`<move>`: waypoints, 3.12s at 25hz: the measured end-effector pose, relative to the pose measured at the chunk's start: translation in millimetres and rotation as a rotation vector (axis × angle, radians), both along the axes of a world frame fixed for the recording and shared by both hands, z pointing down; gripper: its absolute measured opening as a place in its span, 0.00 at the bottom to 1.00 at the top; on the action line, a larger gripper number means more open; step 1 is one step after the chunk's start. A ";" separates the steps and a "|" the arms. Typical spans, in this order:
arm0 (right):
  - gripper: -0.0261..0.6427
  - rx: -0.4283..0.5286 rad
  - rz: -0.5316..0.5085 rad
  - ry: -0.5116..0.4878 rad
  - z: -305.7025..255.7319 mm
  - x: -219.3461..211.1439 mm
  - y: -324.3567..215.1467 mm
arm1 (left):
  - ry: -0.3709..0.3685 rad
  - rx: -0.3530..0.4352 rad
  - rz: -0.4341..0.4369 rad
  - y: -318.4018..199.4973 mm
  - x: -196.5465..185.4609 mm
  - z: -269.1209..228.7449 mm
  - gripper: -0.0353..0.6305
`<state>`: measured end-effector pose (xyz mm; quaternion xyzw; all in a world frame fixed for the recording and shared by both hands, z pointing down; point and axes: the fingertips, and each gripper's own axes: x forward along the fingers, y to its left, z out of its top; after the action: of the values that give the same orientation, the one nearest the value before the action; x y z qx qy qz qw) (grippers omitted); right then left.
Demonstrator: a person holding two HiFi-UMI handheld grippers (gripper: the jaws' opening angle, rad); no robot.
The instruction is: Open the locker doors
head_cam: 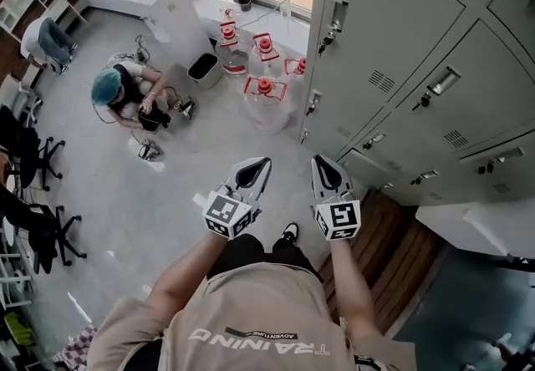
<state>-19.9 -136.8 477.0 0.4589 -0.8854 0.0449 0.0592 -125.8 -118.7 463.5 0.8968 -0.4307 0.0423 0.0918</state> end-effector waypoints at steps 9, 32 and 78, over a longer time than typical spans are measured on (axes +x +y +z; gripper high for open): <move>0.06 -0.077 0.057 0.052 45.8 -21.6 -101.5 | 0.055 -0.026 0.023 -100.0 -5.1 35.8 0.06; 0.17 -0.193 0.363 -0.015 264.2 5.5 -274.8 | -0.050 -0.109 0.212 -220.8 -7.3 150.5 0.06; 0.11 -0.227 0.254 0.009 279.3 -3.1 -135.5 | 0.006 -0.225 0.223 -181.8 1.6 169.3 0.06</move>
<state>-22.9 -272.3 756.3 0.5577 -0.8092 0.1497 0.1084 -124.2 -300.4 632.8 0.9232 -0.3207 0.0975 0.1879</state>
